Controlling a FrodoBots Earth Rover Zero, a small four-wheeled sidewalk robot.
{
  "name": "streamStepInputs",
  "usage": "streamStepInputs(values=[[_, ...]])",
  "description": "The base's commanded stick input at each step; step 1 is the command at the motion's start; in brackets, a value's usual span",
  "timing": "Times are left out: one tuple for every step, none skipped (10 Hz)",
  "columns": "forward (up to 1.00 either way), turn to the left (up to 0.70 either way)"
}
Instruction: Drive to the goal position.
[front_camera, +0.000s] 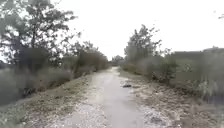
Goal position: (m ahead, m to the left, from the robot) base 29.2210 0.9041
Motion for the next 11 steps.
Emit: streamStepInputs(values=[[0.7, 0.0], [0.7, 0.0], [0.7, 0.0], [0.7, 0.0], [0.7, 0.0], [0.7, 0.0], [0.7, 0.0], [0.7, 0.0], [0.7, 0.0], [0.7, 0.0], [0.7, 0.0]])
